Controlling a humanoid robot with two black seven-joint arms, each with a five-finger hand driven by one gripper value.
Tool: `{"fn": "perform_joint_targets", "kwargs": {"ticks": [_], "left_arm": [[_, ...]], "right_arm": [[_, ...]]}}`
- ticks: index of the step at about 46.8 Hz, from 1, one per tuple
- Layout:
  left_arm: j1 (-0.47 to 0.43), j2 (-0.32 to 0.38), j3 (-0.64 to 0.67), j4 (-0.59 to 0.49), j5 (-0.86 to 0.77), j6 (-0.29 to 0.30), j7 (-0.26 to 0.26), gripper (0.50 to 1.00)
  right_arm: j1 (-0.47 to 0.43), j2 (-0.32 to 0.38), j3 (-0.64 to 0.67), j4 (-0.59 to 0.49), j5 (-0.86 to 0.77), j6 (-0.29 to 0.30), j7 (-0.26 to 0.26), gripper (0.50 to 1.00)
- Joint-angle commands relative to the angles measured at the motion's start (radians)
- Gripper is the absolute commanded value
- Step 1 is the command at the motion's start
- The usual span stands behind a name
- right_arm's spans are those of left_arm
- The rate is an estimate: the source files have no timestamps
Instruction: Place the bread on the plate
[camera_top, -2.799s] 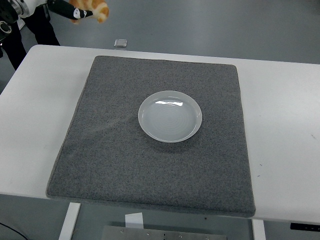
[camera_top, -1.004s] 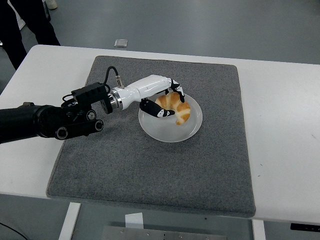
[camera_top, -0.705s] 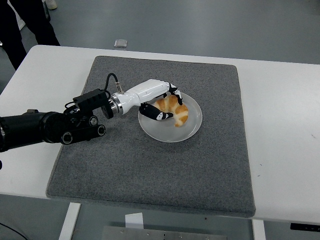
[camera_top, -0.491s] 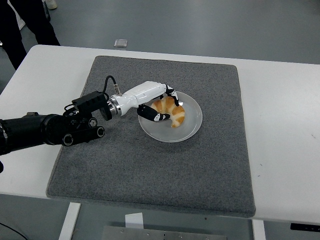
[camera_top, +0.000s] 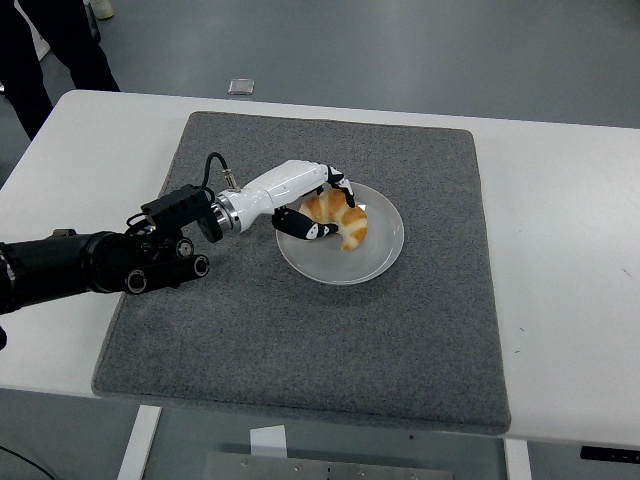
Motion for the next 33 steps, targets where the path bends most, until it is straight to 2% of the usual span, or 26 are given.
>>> {"fn": "perform_joint_targets", "kwargs": {"ticks": [1, 11, 13, 16, 18, 28, 33], "left_arm": [[0.011, 0.000, 0.000, -0.001, 0.001, 0.003, 0.000, 0.500], [0.016, 0.000, -0.001, -0.001, -0.001, 0.004, 0.002, 0.503], [0.016, 0.000, -0.006, -0.001, -0.001, 0.004, 0.002, 0.520], [0.016, 0.000, -0.014, -0.001, -0.002, 0.004, 0.002, 0.612], [0.016, 0.000, -0.020, -0.002, -0.002, 0.004, 0.002, 0.636], [0.030, 0.000, -0.027, -0.002, -0.001, 0.006, 0.002, 0.688], [0.034, 0.000, -0.027, -0.002, -0.002, 0.006, 0.002, 0.692]], "right_arm": [[0.000, 0.000, 0.000, 0.000, -0.001, 0.000, 0.000, 0.952], [0.000, 0.000, 0.000, 0.000, 0.001, 0.000, 0.000, 0.952], [0.000, 0.000, 0.000, 0.000, -0.001, 0.000, 0.000, 0.952], [0.000, 0.000, 0.000, 0.000, -0.001, 0.000, 0.000, 0.952], [0.000, 0.000, 0.000, 0.000, -0.001, 0.000, 0.000, 0.952], [0.003, 0.000, 0.000, 0.000, 0.001, 0.003, 0.000, 0.952], [0.003, 0.000, 0.000, 0.000, 0.001, 0.002, 0.000, 0.952]]}}
